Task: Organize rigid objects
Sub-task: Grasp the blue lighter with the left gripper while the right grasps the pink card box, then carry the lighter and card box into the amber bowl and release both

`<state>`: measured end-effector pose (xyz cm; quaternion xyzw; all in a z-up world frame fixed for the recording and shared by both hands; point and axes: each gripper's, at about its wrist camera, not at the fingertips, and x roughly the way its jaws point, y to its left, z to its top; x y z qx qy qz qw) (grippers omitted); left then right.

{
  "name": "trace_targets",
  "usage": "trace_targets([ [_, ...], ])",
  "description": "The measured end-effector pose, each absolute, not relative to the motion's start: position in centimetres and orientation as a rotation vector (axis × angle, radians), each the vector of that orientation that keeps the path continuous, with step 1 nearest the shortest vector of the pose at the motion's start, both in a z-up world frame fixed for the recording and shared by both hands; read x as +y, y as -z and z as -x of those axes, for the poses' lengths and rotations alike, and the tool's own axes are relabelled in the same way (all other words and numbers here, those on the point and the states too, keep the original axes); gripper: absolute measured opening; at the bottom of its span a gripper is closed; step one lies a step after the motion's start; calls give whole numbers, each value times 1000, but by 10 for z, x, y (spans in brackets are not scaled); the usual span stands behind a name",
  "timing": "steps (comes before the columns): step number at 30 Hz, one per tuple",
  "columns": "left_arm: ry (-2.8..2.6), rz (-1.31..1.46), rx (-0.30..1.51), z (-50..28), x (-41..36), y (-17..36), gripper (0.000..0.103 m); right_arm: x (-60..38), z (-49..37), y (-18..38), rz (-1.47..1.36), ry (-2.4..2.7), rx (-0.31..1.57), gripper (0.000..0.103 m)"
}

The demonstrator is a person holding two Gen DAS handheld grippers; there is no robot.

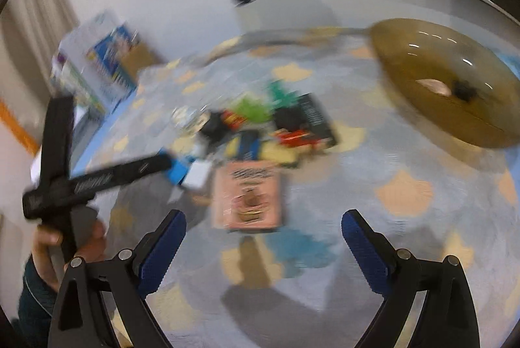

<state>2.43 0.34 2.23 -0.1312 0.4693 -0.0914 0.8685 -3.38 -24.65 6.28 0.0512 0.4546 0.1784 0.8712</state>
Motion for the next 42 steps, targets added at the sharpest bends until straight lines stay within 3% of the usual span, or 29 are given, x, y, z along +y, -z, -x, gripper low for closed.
trace_targets([
  [5,149,179,954,-30,-12,-20,80,-209,23,-42,37,-324,976,95],
  [7,149,137,941,-34,-16,-20,78,-209,18,-36,3,-336,981,71],
  [8,167,133,941,-36,-16,-20,78,-210,15,-33,-1,-339,990,49],
  [9,184,129,943,-39,-15,-21,78,-212,14,-32,18,-326,983,41],
  [16,223,-78,985,-30,3,-19,78,-254,22,-29,-68,-324,958,40],
  [22,180,-21,1025,-15,32,-23,77,-254,26,-32,-57,-349,940,40],
  [28,193,-23,1009,-22,10,-20,76,-249,25,-30,-35,-337,938,40],
  [30,161,-72,987,-23,-1,-19,64,-252,24,-30,-55,-339,941,40],
  [31,160,-89,978,-22,-5,-20,48,-253,24,-30,-59,-339,941,40],
  [33,161,-92,965,-22,-10,-22,27,-253,24,-30,-59,-336,937,40],
  [34,157,-93,963,-21,-10,-23,21,-253,24,-31,-55,-332,934,40],
  [42,211,2,922,6,-4,-35,21,-255,39,-41,-26,-319,894,40],
])
